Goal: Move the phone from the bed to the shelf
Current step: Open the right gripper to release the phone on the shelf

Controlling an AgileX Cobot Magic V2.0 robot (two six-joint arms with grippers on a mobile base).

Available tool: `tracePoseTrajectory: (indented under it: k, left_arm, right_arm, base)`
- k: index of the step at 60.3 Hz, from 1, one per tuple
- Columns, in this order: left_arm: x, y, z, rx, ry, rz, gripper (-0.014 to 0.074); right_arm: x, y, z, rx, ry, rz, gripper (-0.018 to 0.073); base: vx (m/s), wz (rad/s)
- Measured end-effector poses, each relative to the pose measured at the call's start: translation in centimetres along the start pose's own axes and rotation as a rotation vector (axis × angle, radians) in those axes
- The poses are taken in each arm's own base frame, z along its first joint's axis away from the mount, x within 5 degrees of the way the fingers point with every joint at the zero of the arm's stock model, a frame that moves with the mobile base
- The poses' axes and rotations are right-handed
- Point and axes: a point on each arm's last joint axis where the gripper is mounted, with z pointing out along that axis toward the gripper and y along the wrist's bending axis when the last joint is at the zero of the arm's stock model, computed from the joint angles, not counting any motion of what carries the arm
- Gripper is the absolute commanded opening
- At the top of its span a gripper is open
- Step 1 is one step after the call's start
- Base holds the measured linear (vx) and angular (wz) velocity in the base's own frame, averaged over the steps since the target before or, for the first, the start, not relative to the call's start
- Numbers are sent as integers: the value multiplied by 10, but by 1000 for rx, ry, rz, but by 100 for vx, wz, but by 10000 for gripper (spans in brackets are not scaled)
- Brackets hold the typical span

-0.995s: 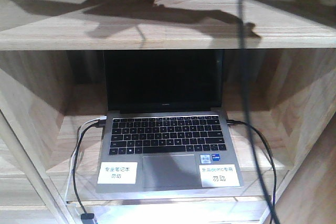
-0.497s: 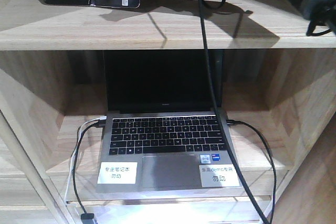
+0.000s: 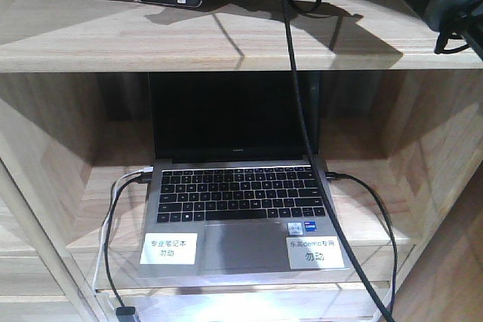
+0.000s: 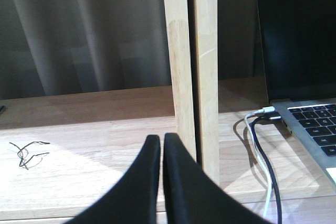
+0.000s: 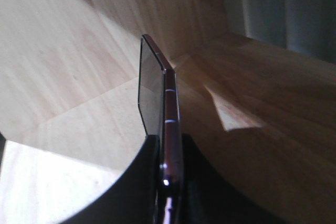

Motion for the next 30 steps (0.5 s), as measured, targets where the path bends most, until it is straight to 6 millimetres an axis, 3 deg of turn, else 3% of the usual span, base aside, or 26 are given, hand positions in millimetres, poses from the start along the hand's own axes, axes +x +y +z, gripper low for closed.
tracePoseTrajectory:
  k: [21, 30]
  left_arm:
    - [0, 0, 0, 0, 0, 0, 1]
    - [0, 0, 0, 0, 0, 0, 1]
  right_arm:
    - [2, -3, 1, 17, 10, -10, 599]
    - [2, -3, 1, 19, 10, -11, 662]
  base:
    - [0, 0]
    - [0, 0]
